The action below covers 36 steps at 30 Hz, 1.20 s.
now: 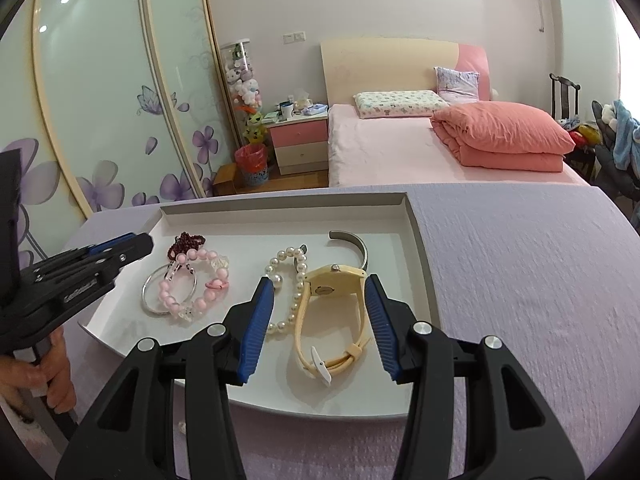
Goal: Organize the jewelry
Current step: 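Drop pearl earring into tray from right tool while left tool drops silver ring there, then grasp second pearl stud earring with right tool while left tool grasps pearl cluster earring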
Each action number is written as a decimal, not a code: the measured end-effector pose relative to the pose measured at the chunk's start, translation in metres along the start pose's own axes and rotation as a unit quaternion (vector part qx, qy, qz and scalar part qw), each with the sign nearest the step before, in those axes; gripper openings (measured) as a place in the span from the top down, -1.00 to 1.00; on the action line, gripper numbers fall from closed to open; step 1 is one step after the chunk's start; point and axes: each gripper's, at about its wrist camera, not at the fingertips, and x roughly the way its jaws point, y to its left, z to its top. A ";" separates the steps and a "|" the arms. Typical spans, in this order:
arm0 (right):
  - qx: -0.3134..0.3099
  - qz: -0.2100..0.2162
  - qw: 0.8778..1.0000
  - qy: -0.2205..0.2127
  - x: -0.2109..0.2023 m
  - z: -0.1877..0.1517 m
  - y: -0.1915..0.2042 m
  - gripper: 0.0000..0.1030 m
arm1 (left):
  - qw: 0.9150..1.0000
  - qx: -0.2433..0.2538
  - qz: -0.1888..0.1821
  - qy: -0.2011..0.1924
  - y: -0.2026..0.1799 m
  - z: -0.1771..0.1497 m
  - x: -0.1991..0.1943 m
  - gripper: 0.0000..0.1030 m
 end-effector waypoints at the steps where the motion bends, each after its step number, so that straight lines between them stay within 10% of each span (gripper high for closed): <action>1: -0.002 -0.001 1.000 -0.001 0.000 0.000 0.000 0.06 | 1.000 0.001 0.001 0.000 -0.001 0.000 0.001 0.58; 7: -0.004 0.001 1.000 -0.003 0.000 -0.002 0.000 0.06 | 1.000 0.003 0.002 0.004 -0.003 0.001 0.008 0.55; 10: -0.004 0.003 1.000 -0.002 -0.002 -0.005 0.000 0.06 | 1.000 -0.012 0.003 0.000 0.001 0.002 0.005 -0.02; 36: -0.086 0.074 0.988 0.103 -0.028 -0.087 0.074 0.43 | 0.996 -0.059 0.026 -0.061 0.080 -0.056 -0.135 -0.23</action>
